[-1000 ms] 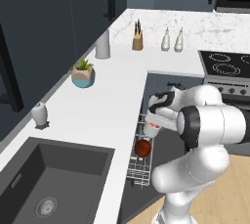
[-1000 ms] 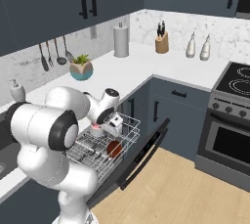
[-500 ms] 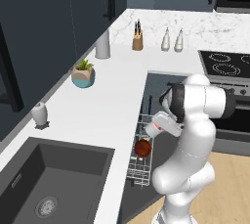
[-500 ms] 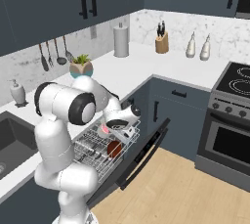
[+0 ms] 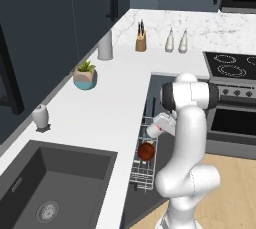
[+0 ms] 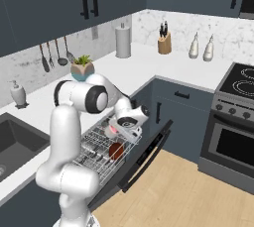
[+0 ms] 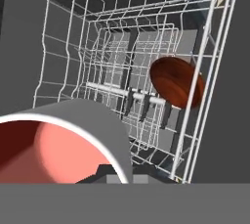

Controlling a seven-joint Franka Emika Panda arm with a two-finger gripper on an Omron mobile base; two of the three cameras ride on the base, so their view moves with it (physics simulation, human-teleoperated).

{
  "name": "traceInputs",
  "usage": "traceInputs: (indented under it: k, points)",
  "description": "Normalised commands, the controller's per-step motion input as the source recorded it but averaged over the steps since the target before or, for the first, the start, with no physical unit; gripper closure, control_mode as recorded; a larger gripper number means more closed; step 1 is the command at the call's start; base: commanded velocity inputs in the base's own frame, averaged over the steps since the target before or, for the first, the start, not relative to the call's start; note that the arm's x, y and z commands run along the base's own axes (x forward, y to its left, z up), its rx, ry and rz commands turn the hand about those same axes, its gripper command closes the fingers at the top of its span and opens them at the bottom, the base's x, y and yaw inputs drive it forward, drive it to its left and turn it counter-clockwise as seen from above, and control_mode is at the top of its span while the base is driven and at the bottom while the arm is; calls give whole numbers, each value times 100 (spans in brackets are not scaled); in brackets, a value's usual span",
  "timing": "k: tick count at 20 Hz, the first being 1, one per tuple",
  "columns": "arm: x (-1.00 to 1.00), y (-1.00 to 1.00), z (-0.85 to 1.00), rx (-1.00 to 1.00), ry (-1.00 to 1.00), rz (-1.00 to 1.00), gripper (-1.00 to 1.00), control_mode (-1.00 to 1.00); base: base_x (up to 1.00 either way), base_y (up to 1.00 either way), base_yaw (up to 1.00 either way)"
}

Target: Pick up the cup and bowl from the counter, place them in the dishwasher, and close the dishwasher door.

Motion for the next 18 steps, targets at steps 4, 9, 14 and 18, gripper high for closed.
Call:
traceInputs:
  k: [4, 9, 14, 18]
  points:
    - [40, 0, -59, 0, -1, 12, 100, -100, 0, 0, 0]
    - [61, 1, -60, -1, 0, 8, 100, -100, 0, 0, 0]
    - [52, 3, -62, -4, 0, 6, 100, -100, 0, 0, 0]
    - [63, 0, -90, -11, 0, 8, 100, -100, 0, 0, 0]
